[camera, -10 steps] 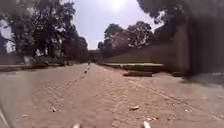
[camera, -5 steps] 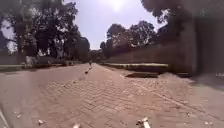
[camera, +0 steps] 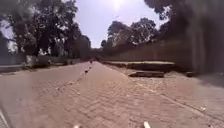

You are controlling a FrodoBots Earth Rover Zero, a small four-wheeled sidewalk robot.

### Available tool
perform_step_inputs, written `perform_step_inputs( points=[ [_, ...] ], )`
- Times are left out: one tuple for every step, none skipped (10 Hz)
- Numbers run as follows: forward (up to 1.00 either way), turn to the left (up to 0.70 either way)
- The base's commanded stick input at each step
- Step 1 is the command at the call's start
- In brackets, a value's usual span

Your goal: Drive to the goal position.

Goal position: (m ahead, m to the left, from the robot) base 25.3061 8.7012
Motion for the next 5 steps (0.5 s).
perform_step_inputs(
  points=[
    [0.70,0.00],
    [0.70,0.00],
    [0.70,0.00],
    [0.70,0.00],
    [0.70,0.00]
  ],
)
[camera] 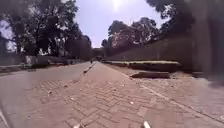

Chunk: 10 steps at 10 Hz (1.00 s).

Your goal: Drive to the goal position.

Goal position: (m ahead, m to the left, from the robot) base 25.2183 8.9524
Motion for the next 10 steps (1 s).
perform_step_inputs(
  points=[
    [0.70,0.00],
    [0.70,0.00],
    [0.70,0.00],
    [0.70,0.00],
    [0.70,0.00],
    [0.70,0.07],
    [0.70,0.23],
    [0.70,0.00],
    [0.70,0.00],
    [0.70,0.00]
  ],
)
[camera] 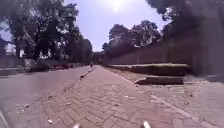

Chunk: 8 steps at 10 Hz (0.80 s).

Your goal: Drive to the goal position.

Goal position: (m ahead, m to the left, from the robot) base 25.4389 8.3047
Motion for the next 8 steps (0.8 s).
perform_step_inputs(
  points=[
    [0.70,0.00],
    [0.70,0.00],
    [0.70,0.00],
    [0.70,0.00],
    [0.70,0.00],
    [0.70,0.00],
    [0.70,0.10],
    [0.70,0.27]
  ],
)
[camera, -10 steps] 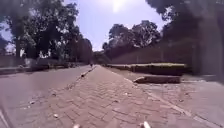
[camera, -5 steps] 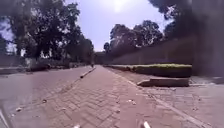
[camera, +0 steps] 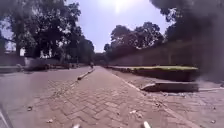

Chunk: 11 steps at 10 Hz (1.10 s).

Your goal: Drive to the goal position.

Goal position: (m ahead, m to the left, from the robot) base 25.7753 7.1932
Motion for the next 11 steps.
perform_step_inputs(
  points=[
    [0.70,0.27],
    [0.70,0.11],
    [0.70,0.00],
    [0.70,0.00],
    [0.70,0.00],
    [0.70,0.00],
    [0.70,0.31],
    [0.70,0.15],
    [0.70,0.00],
    [0.70,0.00],
    [0.70,0.35]
  ],
)
